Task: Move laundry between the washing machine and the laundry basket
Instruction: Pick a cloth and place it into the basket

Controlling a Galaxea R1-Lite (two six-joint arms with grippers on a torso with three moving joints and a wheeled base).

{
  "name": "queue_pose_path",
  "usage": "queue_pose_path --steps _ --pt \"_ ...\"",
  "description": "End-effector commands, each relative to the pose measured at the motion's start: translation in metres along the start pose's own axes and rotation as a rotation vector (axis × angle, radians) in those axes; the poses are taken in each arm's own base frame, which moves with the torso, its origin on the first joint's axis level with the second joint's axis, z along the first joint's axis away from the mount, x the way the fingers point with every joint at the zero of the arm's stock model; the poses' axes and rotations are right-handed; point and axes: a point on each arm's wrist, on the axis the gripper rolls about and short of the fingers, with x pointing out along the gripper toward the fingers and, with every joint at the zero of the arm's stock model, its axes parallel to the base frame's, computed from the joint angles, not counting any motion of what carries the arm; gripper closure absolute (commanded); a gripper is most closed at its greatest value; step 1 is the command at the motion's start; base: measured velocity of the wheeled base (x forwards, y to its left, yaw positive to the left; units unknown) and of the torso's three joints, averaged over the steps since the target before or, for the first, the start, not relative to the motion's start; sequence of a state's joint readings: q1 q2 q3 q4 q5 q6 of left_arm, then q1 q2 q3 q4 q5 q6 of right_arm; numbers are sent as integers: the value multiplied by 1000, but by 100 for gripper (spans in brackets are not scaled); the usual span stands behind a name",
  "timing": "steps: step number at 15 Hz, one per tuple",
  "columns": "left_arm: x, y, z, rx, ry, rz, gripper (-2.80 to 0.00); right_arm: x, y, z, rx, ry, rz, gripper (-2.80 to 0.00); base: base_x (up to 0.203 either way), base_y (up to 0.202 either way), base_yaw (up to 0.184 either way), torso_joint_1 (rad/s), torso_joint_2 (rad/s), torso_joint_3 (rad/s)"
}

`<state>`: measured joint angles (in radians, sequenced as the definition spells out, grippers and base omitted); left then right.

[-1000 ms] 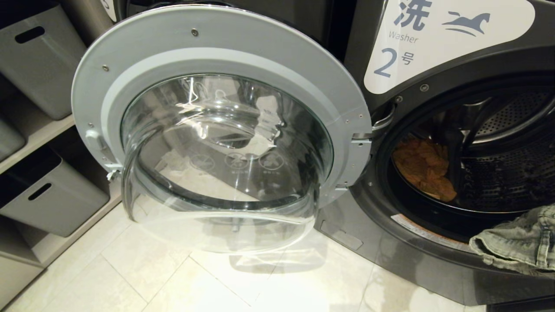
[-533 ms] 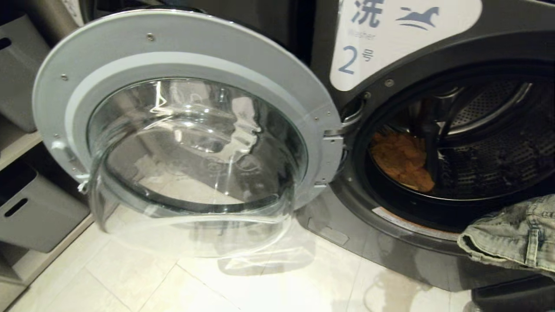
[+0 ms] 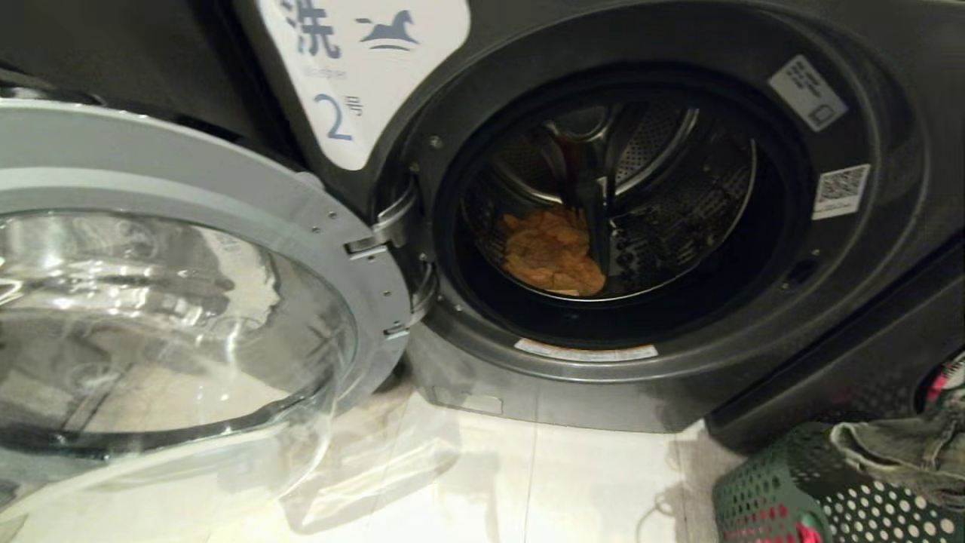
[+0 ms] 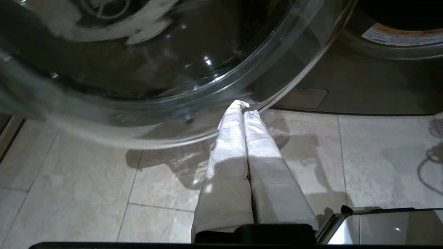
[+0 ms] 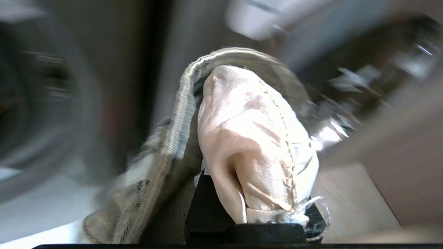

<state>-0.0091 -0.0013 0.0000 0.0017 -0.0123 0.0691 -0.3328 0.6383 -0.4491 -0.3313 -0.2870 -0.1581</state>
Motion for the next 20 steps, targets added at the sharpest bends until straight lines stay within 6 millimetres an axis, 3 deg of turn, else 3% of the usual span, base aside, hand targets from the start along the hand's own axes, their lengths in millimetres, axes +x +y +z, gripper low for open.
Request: queue_pose_path --steps 1,5,8,16,20 --pt "0 0 0 0 -2 0 0 0 0 0 1 -3 -2 0 0 9 -176 -2 7 -2" --pt "0 0 0 1 0 0 0 1 1 -6 -1 18 3 0 0 8 -177 0 2 2" --pt "0 0 0 0 -2 0 0 6 6 -24 -17 91 23 0 -1 5 -139 2 2 1" --pt "0 0 0 0 -2 0 0 39 29 -34 31 84 350 0 0 0 -9 0 0 0" --pt "0 0 0 0 -1 0 0 43 40 -74 5 229 395 0 0 0 0 0 0 0"
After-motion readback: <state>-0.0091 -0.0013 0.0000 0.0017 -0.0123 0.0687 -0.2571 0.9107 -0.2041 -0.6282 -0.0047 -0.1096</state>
